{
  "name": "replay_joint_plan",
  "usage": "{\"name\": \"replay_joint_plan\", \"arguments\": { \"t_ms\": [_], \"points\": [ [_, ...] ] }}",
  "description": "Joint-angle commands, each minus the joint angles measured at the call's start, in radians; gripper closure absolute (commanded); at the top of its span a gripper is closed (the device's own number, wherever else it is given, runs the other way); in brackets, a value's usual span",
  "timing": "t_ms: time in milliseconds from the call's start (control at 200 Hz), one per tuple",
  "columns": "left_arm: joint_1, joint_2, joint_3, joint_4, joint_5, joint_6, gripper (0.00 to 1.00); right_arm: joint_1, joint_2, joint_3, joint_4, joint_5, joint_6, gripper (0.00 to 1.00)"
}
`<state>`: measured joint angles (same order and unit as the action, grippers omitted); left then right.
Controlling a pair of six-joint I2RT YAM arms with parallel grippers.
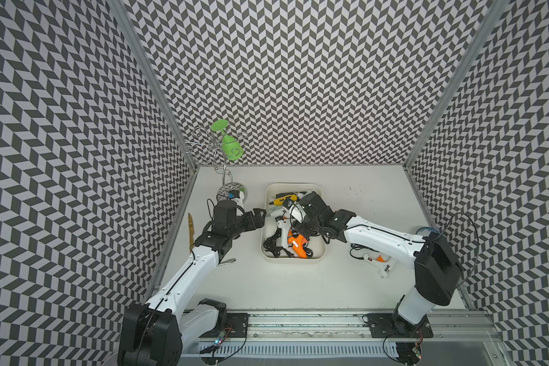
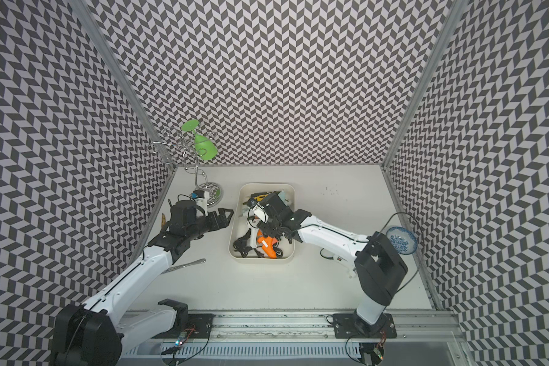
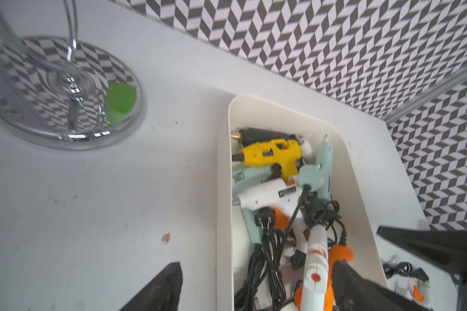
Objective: Put the hot melt glue gun into the storage box
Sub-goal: Place the hot melt adhesive gun in the storage box.
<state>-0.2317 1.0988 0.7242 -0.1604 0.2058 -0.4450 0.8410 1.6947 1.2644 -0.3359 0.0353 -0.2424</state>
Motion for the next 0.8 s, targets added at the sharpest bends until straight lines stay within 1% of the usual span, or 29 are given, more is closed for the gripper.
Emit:
{"name": "replay_joint_plan", "arguments": {
  "t_ms": [0,75,200,390,516,546,581,636,656,701,796],
  "points": [
    [0.012,0.013,0.044,0.035,0.022,0.032,0.09,0.004,0.056,0.025,0.117,-0.179,0.114,0.54],
    [0.012,0.029,0.053,0.044,0.034,0.035,0.09,0.007,0.109,0.031,0.136,-0.234,0.139,0.59],
    [0.012,0.036,0.045,0.055,0.041,0.038,0.1,0.012,0.174,0.001,0.182,-0.264,0.172,0.63],
    [0.012,0.036,0.023,0.06,0.036,0.04,0.09,0.015,0.252,-0.071,0.208,-0.22,0.195,0.74],
    [0.012,0.036,0.023,0.057,0.032,0.047,0.1,0.016,0.247,-0.129,0.243,-0.203,0.201,0.76],
    [0.012,0.036,0.023,0.056,0.032,0.048,0.1,0.016,0.234,-0.138,0.25,-0.202,0.2,0.74],
    [0.011,0.037,0.024,0.055,0.037,0.048,0.1,0.017,0.216,-0.148,0.263,-0.195,0.204,0.69],
    [0.003,0.037,0.028,0.051,0.041,0.048,0.1,0.016,0.173,-0.162,0.279,-0.191,0.202,0.64],
    [-0.003,0.036,0.028,0.049,0.041,0.072,0.1,0.016,0.155,-0.165,0.283,-0.184,0.201,0.63],
    [-0.021,0.037,0.023,0.052,0.044,0.082,0.1,0.012,0.111,-0.168,0.299,-0.164,0.214,0.58],
    [-0.073,0.043,0.005,0.065,0.052,0.101,0.1,-0.009,0.028,-0.15,0.321,-0.168,0.23,0.51]
  ]
}}
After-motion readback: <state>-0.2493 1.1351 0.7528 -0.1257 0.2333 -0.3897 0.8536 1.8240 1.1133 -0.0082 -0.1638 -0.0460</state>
